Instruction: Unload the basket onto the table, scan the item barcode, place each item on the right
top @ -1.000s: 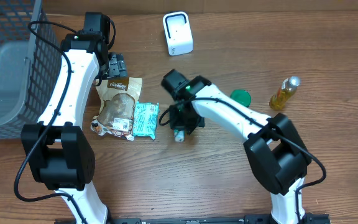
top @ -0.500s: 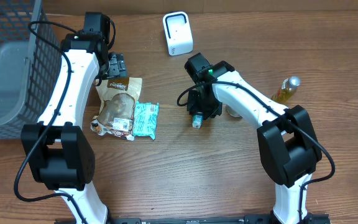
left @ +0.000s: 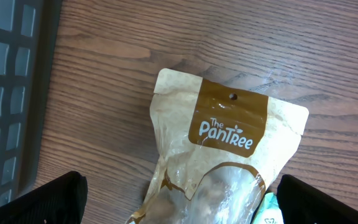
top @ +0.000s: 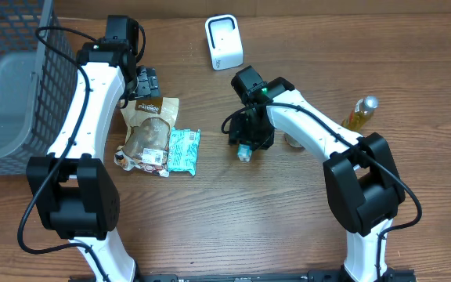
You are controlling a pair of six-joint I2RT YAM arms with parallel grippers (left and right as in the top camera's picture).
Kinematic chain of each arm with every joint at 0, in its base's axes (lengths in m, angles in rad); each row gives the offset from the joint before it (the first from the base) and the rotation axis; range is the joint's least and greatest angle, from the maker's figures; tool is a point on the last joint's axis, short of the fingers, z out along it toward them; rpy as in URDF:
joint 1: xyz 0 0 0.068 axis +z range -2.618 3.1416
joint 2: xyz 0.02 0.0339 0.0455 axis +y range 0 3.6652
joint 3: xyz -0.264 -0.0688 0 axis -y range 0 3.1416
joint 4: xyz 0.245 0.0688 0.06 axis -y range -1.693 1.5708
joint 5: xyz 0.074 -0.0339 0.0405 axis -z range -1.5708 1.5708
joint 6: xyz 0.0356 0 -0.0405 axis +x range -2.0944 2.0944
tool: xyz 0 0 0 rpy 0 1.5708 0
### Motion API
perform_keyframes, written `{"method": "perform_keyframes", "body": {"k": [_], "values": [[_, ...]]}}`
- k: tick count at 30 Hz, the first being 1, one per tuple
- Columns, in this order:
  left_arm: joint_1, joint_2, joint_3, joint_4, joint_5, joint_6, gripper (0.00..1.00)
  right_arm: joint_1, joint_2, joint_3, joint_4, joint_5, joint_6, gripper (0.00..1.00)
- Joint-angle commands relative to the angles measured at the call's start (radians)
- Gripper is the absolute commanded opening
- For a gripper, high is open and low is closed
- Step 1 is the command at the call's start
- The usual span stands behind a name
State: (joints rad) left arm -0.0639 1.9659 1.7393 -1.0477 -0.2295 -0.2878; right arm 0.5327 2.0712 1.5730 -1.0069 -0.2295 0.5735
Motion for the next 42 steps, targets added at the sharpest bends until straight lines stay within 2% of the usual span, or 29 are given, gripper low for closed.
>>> {"method": "perform_keyframes", "body": {"k": [1,5,10,11,13,21,24,27,30,42], "values": [[-0.005,-0.004,0.012,0.002,-0.013,0.0,1.0,0.016,0.005,0.027,0.02,-0.102,0.002,0.54],[-0.005,-0.004,0.012,0.002,-0.013,0.0,1.0,0.024,0.005,0.027,0.043,-0.105,-0.002,0.57],[-0.005,-0.004,0.012,0.002,-0.013,0.0,0.99,0.021,0.005,0.027,0.049,-0.104,-0.002,0.71],[-0.005,-0.004,0.012,0.002,-0.013,0.0,1.0,0.016,0.005,0.027,0.058,-0.101,-0.001,0.77],[-0.005,-0.004,0.012,0.002,-0.013,0.0,1.0,0.006,0.005,0.027,0.07,-0.101,-0.002,1.0],[-0.005,-0.004,0.012,0.002,-0.013,0.0,1.0,-0.066,0.005,0.026,0.025,-0.102,-0.001,0.98],[-0.005,-0.004,0.012,0.002,-0.013,0.0,1.0,-0.078,0.005,0.023,0.016,-0.101,-0.002,0.83],[-0.006,-0.004,0.012,0.002,-0.013,0.0,1.0,-0.078,0.005,0.018,0.013,-0.087,-0.005,0.75],[-0.007,-0.004,0.012,0.002,-0.013,0.0,1.0,-0.074,0.005,0.008,0.017,-0.035,-0.004,0.74],[-0.008,-0.004,0.012,0.002,-0.013,0.0,1.0,-0.045,0.006,-0.004,0.033,-0.034,0.002,0.74]]}}
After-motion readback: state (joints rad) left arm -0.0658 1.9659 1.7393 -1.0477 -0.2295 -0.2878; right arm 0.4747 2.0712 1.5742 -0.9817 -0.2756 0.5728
